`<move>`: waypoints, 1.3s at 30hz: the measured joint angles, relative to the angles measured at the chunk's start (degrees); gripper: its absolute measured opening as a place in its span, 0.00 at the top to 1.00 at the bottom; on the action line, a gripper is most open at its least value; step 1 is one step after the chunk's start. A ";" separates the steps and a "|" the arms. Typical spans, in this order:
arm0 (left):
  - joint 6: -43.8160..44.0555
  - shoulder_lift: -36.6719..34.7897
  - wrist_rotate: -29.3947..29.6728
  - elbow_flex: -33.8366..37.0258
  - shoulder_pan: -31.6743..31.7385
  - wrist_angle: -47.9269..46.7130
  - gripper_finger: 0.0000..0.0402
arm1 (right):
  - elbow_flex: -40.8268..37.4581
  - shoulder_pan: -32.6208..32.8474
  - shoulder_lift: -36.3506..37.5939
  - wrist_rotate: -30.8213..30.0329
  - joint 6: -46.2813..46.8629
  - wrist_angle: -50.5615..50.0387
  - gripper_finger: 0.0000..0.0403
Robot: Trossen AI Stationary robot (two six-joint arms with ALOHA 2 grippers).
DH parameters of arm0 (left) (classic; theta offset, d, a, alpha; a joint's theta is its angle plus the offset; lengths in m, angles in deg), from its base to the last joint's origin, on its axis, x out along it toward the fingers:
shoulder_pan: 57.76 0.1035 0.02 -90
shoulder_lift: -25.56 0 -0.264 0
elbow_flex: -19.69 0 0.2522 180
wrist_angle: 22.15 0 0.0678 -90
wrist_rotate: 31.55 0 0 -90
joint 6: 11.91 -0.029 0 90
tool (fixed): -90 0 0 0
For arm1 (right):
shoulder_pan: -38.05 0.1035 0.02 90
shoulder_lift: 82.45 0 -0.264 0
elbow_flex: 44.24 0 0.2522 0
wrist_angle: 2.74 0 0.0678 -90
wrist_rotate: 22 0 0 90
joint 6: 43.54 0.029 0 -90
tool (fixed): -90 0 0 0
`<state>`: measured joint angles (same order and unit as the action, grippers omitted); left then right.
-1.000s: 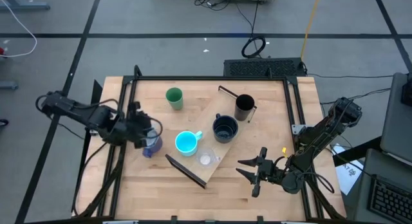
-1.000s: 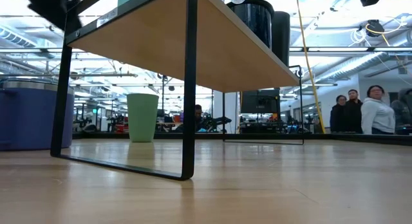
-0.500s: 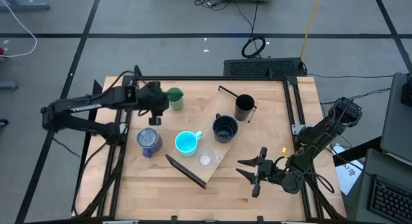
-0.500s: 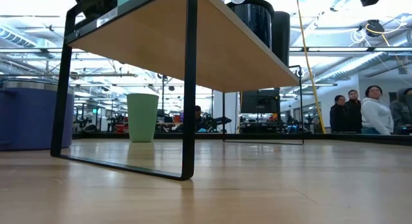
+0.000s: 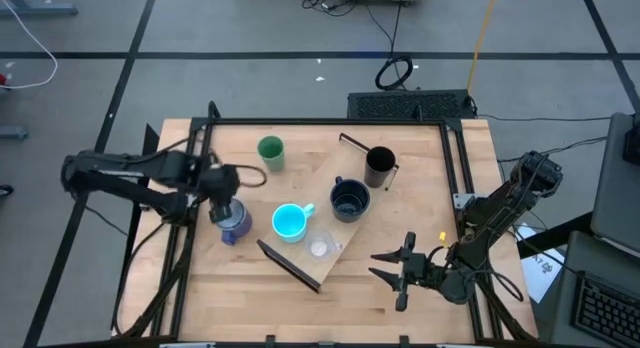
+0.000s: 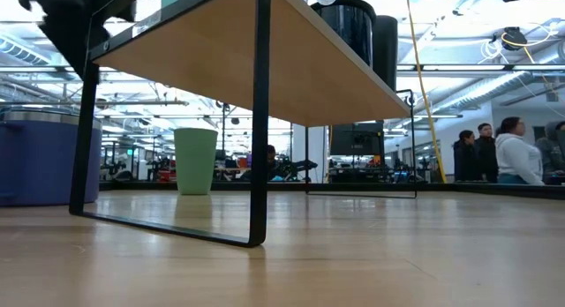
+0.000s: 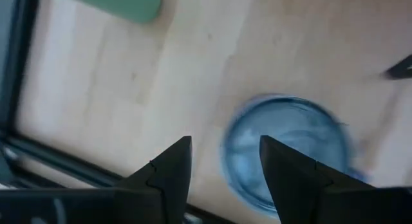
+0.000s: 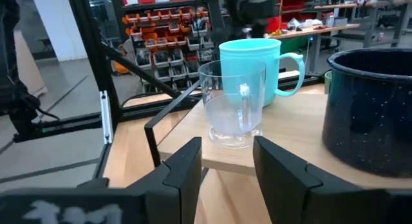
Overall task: Stack small to large cups/mugs on shelf
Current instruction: Put the purple cup on the shelf aligned with the dark blue cup
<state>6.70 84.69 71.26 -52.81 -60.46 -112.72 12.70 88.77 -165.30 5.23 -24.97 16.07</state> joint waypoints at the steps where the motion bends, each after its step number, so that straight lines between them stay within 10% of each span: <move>1: 4.82 -0.74 0.24 0.00 -2.52 -0.70 0.54 | 0.00 -0.04 0.00 -0.01 -0.37 -0.16 0.68; 23: 75.81 9.02 2.49 0.02 -38.72 -1.24 0.54 | 0.00 -0.11 0.00 -0.04 -1.31 -0.91 0.68; 39: 87.10 18.48 1.22 0.04 -41.51 -3.69 0.13 | 0.00 -0.11 0.00 -0.04 -1.29 -0.72 0.68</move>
<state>93.80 103.17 72.48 -52.77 -101.96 -116.41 12.70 88.66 -165.30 5.19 -26.26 15.35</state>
